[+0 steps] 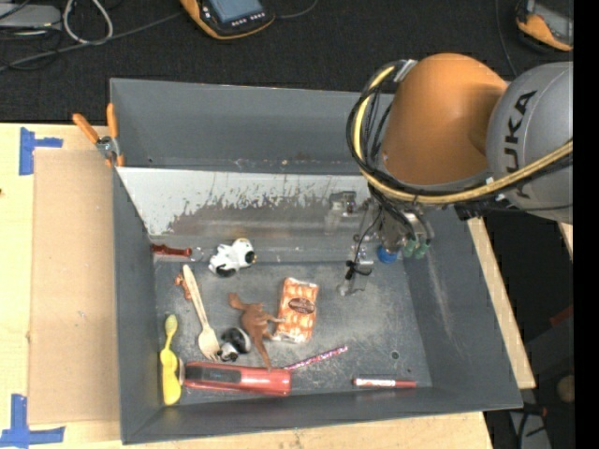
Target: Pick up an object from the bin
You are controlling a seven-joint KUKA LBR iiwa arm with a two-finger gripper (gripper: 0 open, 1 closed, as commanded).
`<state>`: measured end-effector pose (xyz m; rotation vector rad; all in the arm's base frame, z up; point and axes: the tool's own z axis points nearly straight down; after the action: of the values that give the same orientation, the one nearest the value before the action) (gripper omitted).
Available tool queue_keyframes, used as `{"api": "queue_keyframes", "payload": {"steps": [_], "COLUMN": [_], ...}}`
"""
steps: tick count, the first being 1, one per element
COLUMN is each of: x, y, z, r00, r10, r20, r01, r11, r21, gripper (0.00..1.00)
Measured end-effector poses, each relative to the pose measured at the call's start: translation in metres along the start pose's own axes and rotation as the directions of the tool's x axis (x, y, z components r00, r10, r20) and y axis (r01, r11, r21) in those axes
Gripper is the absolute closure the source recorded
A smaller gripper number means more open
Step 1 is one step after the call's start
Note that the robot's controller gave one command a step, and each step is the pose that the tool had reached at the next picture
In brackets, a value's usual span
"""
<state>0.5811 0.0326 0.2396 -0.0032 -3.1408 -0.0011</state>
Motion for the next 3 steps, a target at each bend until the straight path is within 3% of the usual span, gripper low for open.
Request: {"api": "queue_keyframes", "payload": {"steps": [1, 2, 3], "x": [0.000, 0.030, 0.028], "y": [0.000, 0.013, 0.014], "z": [0.000, 0.084, 0.157], "r00": [1.000, 0.999, 0.997], "r10": [0.000, -0.050, -0.080], "r20": [0.000, 0.003, 0.011], "r01": [0.000, 0.050, 0.080], "r11": [1.000, 0.999, 0.997], "r21": [0.000, -0.001, 0.001], "gripper": [0.00, 0.00, 0.00]}}
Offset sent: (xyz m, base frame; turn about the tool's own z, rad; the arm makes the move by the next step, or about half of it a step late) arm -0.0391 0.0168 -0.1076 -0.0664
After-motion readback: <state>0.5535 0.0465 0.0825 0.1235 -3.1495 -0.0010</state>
